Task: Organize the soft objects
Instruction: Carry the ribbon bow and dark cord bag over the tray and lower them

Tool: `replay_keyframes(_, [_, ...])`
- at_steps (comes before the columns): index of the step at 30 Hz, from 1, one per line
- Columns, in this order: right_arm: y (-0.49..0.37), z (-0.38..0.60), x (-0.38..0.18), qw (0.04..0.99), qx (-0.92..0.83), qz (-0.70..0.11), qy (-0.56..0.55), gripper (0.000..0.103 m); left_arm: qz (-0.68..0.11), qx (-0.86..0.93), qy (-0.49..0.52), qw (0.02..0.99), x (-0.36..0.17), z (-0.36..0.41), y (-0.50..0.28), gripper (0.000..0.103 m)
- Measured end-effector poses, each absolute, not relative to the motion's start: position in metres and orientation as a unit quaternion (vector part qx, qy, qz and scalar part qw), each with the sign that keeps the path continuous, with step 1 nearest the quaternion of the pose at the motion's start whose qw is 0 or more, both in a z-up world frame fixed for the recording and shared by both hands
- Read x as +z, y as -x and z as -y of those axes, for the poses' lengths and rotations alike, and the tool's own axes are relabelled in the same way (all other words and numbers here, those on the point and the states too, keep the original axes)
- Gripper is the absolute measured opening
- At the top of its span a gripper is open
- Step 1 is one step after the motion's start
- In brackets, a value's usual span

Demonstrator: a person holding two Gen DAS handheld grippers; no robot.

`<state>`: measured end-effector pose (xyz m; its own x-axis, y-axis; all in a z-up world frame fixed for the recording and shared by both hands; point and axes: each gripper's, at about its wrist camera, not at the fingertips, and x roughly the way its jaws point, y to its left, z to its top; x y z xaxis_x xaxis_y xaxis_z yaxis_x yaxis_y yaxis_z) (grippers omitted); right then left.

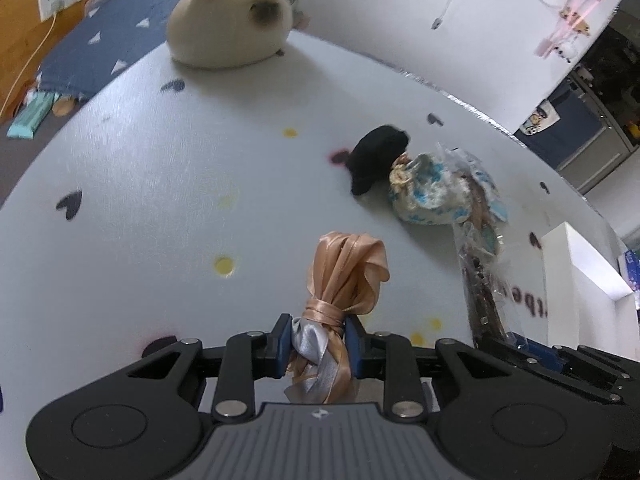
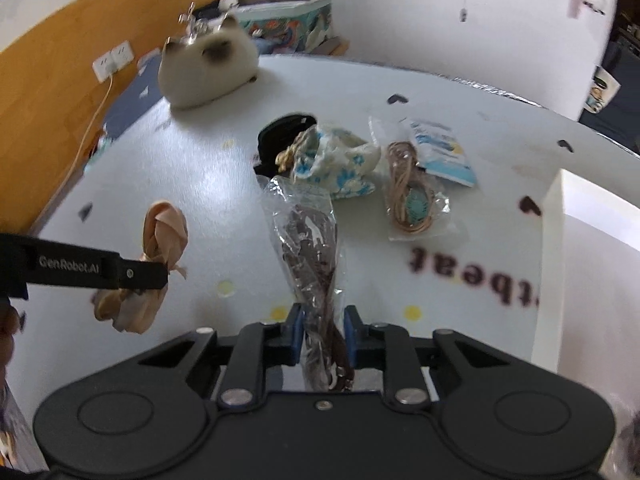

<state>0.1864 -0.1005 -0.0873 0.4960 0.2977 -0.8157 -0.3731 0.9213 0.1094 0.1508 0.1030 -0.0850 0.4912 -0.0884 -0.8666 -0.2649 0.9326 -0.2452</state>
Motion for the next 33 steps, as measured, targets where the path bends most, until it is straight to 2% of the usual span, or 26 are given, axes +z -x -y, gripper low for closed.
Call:
replay_keyframes(17, [-0.157, 0.170, -0.027, 0.906, 0.116, -0.405, -0.036, 0.022, -0.437, -0.010, 0.147, 0.888, -0.027, -0.054, -0.143, 0.029])
replay_keyframes(33, [-0.146, 0.296, -0.012, 0.917, 0.036, -0.393, -0.062, 0.022, -0.425, -0.068, 0.135, 0.892, -0.012, 0.054, -0.160, 0.029])
